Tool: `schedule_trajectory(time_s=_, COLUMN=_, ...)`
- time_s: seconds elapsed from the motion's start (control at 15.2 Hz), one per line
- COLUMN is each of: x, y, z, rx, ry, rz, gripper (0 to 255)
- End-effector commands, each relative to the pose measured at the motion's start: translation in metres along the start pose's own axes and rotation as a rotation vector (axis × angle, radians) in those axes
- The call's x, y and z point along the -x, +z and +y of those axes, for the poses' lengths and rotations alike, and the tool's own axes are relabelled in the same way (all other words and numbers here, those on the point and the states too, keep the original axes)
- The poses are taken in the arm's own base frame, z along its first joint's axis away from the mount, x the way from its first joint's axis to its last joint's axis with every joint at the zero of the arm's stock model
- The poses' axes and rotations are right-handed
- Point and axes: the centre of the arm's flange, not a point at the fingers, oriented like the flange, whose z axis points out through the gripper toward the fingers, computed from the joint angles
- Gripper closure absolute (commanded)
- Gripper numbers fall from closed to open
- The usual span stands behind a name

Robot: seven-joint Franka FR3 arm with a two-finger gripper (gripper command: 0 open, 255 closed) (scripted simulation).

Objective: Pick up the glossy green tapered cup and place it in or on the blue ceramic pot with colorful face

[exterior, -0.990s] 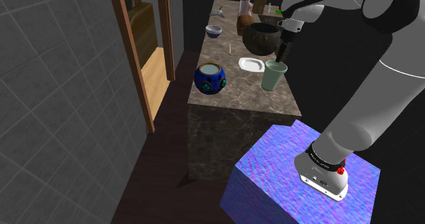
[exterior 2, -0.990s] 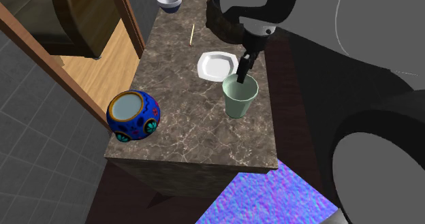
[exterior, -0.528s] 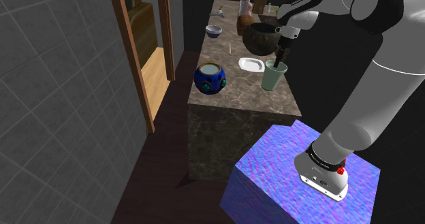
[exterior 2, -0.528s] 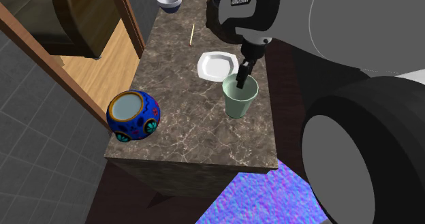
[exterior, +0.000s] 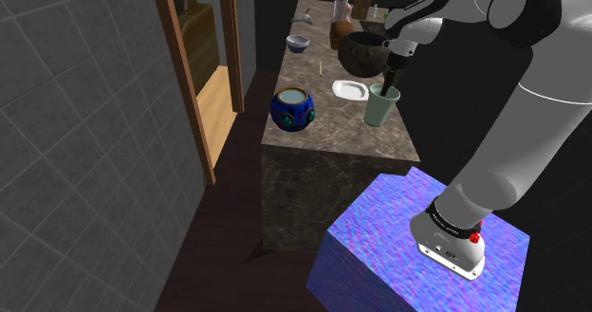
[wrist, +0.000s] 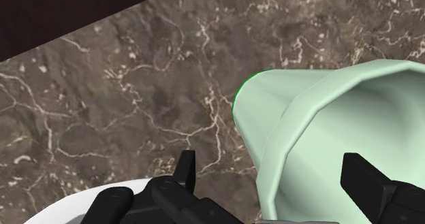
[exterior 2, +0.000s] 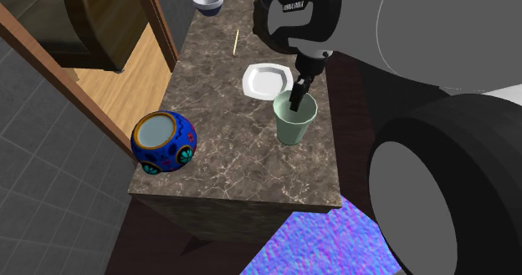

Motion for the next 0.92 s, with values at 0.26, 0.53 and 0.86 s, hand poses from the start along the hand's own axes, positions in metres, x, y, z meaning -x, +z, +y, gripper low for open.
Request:
schedule_trajectory(time_s=0.26, x=0.0, y=0.0, z=0.0, rx=0.0, ry=0.0, rz=0.0, gripper=255)
schedule_trajectory(time_s=0.53, x=0.0, y=0.0, z=0.0, rx=0.0, ry=0.0, rz=0.0, gripper=255)
schedule_trajectory(time_s=0.86, x=0.0, y=-0.021, z=-0.004, rx=0.0, ry=0.0, rz=0.0, gripper=255)
